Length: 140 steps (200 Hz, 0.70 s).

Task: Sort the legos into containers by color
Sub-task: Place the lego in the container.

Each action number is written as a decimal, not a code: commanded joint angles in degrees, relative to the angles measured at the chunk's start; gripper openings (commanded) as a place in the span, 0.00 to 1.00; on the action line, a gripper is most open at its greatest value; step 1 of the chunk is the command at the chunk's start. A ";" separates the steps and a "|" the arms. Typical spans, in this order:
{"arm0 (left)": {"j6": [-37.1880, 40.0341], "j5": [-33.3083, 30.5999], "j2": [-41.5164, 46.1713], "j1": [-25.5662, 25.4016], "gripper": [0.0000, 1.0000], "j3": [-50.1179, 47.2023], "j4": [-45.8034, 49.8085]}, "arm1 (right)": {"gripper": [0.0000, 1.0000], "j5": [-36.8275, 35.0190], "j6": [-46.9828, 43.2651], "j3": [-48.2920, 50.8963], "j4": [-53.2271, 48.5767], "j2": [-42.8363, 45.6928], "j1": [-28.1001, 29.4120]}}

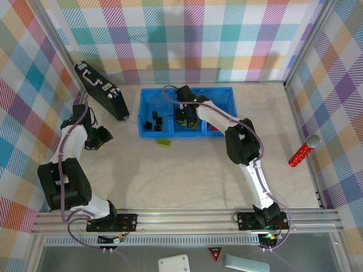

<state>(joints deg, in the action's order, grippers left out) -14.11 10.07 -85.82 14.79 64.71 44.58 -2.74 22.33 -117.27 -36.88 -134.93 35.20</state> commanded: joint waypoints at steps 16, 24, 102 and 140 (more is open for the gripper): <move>-0.01 1.05 -0.55 0.88 0.37 0.24 -0.21 | 0.24 0.81 2.98 -2.08 2.38 -2.28 -0.22; -0.03 1.16 -0.64 0.87 0.37 0.21 -0.26 | 0.25 0.65 3.22 -2.08 2.49 -2.48 -0.22; -0.11 1.36 -1.16 0.86 0.37 0.33 -0.32 | 0.35 1.13 2.77 -2.00 2.36 -1.60 -0.22; -0.11 1.45 -1.38 0.93 0.37 0.51 -0.26 | 0.38 0.90 1.67 -2.06 1.55 0.00 -0.22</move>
<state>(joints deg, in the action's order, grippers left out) -14.09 10.52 -86.80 14.79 64.71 44.58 -2.61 24.84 -117.58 -35.27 -136.73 34.83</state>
